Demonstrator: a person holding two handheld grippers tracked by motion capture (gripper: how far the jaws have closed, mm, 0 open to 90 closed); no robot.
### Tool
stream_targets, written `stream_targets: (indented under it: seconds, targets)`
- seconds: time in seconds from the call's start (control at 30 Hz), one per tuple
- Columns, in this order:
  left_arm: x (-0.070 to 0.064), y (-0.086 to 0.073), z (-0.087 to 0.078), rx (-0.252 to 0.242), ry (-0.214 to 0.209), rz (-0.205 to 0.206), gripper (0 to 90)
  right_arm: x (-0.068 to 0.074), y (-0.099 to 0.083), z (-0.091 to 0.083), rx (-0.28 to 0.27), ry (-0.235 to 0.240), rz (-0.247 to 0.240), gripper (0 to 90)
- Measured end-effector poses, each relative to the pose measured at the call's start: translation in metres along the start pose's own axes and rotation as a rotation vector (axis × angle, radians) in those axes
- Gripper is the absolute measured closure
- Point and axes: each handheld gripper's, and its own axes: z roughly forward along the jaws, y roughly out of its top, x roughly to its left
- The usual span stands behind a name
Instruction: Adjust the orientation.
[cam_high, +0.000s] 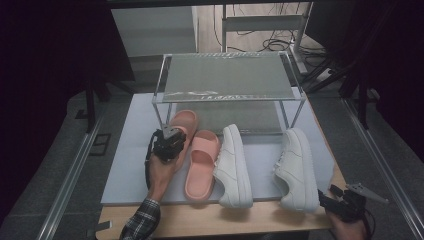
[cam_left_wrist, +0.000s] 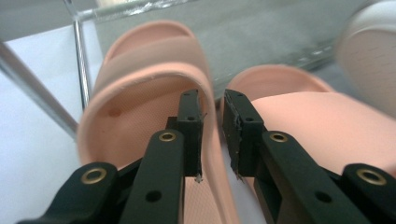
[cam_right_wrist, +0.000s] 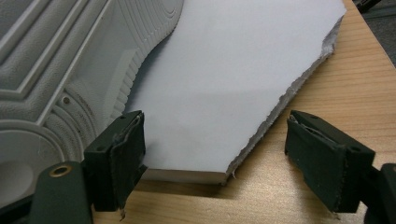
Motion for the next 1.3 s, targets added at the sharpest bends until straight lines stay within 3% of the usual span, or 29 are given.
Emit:
stream_targets:
  seconds: [0.27, 0.4, 0.53, 0.67, 0.77, 0.93, 1.3]
  targets:
    - [0.011, -0.011, -0.037, 0.001, -0.047, 0.012, 77.2, 0.000, 0.000, 0.000, 0.000, 0.000, 0.000, 20.3]
    - [0.017, -0.025, -0.051, 0.011, -0.068, 0.009, 84.2, 0.000, 0.000, 0.000, 0.000, 0.000, 0.001, 20.3]
    - [0.022, -0.046, -0.062, 0.033, -0.096, -0.003, 89.6, 0.000, 0.000, 0.000, -0.001, -0.001, 0.001, 20.3]
    - [0.025, -0.070, -0.070, 0.054, -0.090, -0.023, 89.8, 0.000, 0.000, 0.000, -0.002, 0.000, 0.003, 20.3]
    - [0.028, -0.087, -0.072, 0.075, -0.088, -0.043, 89.9, 0.000, 0.000, 0.000, -0.002, 0.000, 0.004, 20.3]
    - [0.027, -0.106, -0.065, 0.115, -0.075, -0.034, 89.9, 0.000, 0.000, 0.000, -0.001, 0.000, 0.005, 20.3]
    - [0.025, -0.101, -0.046, 0.120, -0.043, -0.022, 89.9, 0.000, 0.000, 0.000, -0.002, 0.000, 0.005, 20.3]
